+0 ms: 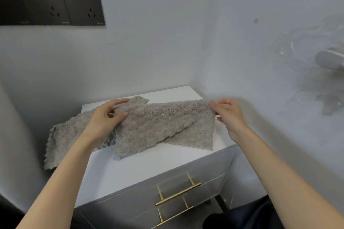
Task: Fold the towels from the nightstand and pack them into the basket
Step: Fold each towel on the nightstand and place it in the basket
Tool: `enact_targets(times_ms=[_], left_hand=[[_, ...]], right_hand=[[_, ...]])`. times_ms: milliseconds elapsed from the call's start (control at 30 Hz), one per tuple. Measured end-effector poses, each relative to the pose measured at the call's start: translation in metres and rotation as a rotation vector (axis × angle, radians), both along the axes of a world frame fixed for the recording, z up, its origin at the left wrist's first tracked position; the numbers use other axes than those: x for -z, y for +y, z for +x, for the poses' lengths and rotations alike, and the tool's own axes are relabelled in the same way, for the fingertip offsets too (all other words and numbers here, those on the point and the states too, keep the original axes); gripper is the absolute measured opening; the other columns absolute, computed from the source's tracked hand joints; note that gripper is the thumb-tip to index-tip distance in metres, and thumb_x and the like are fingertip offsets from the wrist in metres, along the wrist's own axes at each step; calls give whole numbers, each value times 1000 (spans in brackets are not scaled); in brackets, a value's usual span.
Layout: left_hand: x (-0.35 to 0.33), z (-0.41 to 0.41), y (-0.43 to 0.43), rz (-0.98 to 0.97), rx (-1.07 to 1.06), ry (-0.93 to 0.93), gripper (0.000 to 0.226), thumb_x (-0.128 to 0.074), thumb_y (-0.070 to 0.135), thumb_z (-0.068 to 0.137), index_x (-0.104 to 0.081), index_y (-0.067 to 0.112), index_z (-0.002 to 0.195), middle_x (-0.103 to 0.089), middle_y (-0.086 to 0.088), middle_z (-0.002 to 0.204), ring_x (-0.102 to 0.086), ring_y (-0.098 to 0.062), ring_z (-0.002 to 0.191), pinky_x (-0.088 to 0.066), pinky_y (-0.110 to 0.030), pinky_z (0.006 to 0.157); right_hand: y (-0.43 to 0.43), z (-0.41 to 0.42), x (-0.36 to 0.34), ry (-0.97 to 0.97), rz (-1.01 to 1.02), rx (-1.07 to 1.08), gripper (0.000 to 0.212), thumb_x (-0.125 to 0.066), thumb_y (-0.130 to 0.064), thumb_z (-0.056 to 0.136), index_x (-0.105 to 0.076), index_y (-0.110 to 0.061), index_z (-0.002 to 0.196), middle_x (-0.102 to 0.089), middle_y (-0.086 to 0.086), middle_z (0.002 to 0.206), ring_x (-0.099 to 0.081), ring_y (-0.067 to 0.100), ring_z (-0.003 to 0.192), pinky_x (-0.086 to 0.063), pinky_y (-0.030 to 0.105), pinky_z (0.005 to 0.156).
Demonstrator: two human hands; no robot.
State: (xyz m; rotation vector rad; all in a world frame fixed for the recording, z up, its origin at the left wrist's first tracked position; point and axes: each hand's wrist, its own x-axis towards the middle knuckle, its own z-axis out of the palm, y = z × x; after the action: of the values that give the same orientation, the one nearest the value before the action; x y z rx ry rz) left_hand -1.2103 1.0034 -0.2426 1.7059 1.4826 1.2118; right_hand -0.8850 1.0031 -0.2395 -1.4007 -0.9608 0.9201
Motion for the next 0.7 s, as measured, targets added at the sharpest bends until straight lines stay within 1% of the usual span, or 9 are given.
enact_targets(times_ms=[100, 167, 300, 367, 433, 533, 567, 633, 700], left_hand=[[-4, 3, -1, 103, -128, 40, 21, -72, 11, 83, -70, 16, 104, -62, 5, 82, -52, -7, 70, -42, -7, 62], [-5, 5, -3, 136, -199, 58, 17, -74, 12, 81, -70, 17, 96, -62, 11, 76, -53, -2, 67, -41, -4, 58], [-8, 7, -6, 174, -273, 84, 10, -75, 14, 80, -69, 19, 86, -60, 16, 71, -54, -1, 66, -39, 0, 57], [-9, 7, -6, 193, -282, 102, 8, -74, 15, 81, -68, 20, 84, -62, 15, 74, -55, 1, 68, -38, 1, 58], [-9, 7, -5, 208, -283, 138, 5, -71, 19, 84, -66, 19, 86, -64, 4, 87, -54, -1, 72, -38, 0, 62], [-13, 12, -4, 188, -257, 34, 15, -65, 26, 89, -63, 15, 99, -54, -1, 116, -54, -10, 94, -40, -15, 84], [-15, 15, -4, 181, -224, -60, 16, -63, 26, 91, -61, 15, 102, -57, 3, 113, -55, -7, 94, -42, -17, 83], [-19, 22, -5, 154, -120, -262, 14, -59, 26, 93, -59, 16, 103, -61, 6, 84, -53, -3, 71, -42, -10, 62], [-21, 30, -4, 111, -62, -400, 5, -55, 26, 95, -55, 21, 97, -56, 9, 60, -45, -4, 51, -37, -14, 44]], right_hand=[[-2, -1, 1, -36, 123, -20, 25, -58, -2, 92, -47, -15, 111, -63, -2, 87, -57, 6, 76, -45, 14, 68], [-4, 0, 1, -88, 155, -128, 32, -56, 2, 92, -51, -17, 117, -64, -1, 91, -58, 7, 81, -46, 9, 68], [-8, 0, 3, -362, 123, -278, 47, -68, 3, 81, -59, -21, 121, -60, 1, 101, -56, 13, 87, -47, 18, 78], [-8, 0, 4, -510, 139, -224, 32, -65, 0, 84, -67, -15, 112, -62, 0, 93, -54, 16, 80, -44, 22, 76], [-7, 2, 2, -571, 168, -177, 17, -57, -5, 91, -70, -10, 103, -64, 7, 95, -55, 23, 84, -44, 31, 78], [-4, 4, -5, -551, 204, -65, 18, -49, -15, 97, -65, -9, 90, -54, 12, 104, -50, 25, 98, -40, 30, 80], [-3, 5, -7, -514, 216, -20, 20, -48, -16, 98, -63, -6, 90, -50, 10, 105, -48, 24, 101, -38, 28, 80], [-3, 5, -12, -381, 262, 12, 21, -45, -17, 100, -57, -4, 89, -50, 6, 98, -50, 21, 95, -37, 28, 79], [-5, 3, -16, -246, 308, 19, 18, -42, -18, 101, -52, -13, 86, -52, 3, 88, -50, 15, 83, -39, 30, 74]])
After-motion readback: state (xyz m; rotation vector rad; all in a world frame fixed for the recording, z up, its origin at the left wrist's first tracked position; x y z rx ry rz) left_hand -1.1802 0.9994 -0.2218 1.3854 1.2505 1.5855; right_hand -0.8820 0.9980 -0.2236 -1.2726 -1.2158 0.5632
